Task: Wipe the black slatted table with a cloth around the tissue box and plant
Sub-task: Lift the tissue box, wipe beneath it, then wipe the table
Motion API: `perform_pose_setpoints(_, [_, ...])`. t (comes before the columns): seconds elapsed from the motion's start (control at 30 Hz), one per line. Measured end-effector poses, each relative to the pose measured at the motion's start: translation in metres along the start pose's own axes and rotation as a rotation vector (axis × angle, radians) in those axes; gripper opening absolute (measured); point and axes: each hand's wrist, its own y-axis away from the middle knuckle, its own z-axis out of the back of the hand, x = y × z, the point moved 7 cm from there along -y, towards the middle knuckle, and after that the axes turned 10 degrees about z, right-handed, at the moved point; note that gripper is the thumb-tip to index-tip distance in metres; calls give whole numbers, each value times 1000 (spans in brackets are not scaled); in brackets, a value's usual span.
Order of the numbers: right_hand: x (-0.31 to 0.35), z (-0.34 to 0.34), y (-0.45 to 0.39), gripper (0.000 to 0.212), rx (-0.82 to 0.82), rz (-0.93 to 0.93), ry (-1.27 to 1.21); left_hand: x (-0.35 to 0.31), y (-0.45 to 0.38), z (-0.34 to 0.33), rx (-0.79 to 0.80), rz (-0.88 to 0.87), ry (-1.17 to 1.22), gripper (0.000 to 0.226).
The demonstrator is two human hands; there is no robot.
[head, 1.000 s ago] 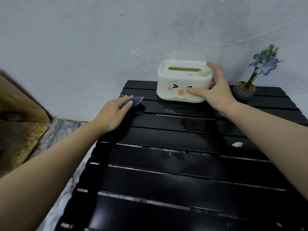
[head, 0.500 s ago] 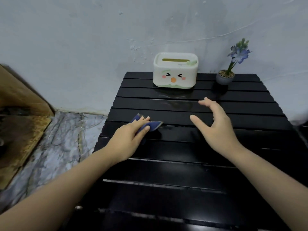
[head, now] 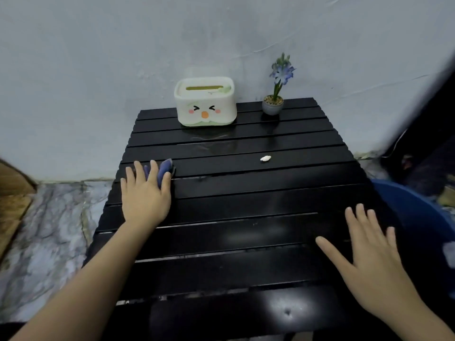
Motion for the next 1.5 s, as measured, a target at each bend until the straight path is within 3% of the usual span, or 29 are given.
perform_pose_setpoints(0.2, [-1,-8,9,100,-10,-3,68,-82,-12,-15,-11,-128,5,62])
perform_pose_setpoints(0.37, [-4,-14,11,96,-70,16,119,-184,1,-31,48,-425,15,61])
perform_pose_setpoints(0.67, [-4,-16,9,92,-82,2,197,-329,103,-51,233,-960,111,59])
perform_pose_setpoints(0.8, [-3,-16,8,91,-98,3,180,-388,158,-54,252,-1150,131,58])
perform_pose_setpoints(0.87, [-3,-15,9,90,-109,7,163,-411,177,-52,338,-1201,246,52])
perform_pose_setpoints(0.97, [-3,-15,8,91,-116,11,151,-424,175,-47,537,-1039,506,34])
perform_pose_setpoints(1.07, [-4,-15,9,92,-119,25,132,-410,149,-42,694,-752,751,47])
perform_pose_setpoints(1.17, [-5,-14,11,92,-120,46,101,-359,118,-24,706,-562,931,50])
perform_pose_setpoints(1.23, [-5,-13,12,93,-116,59,83,-298,96,-13,641,-445,978,44])
perform_pose_setpoints(1.33, [-4,-13,14,94,-100,82,66,-183,73,8,419,-229,984,35])
perform_pose_setpoints(1.43, [-5,-13,18,94,-92,100,59,-61,69,38,146,-56,794,29])
perform_pose_setpoints(1.5, [-5,-12,20,94,-99,106,74,11,70,45,57,31,635,39])
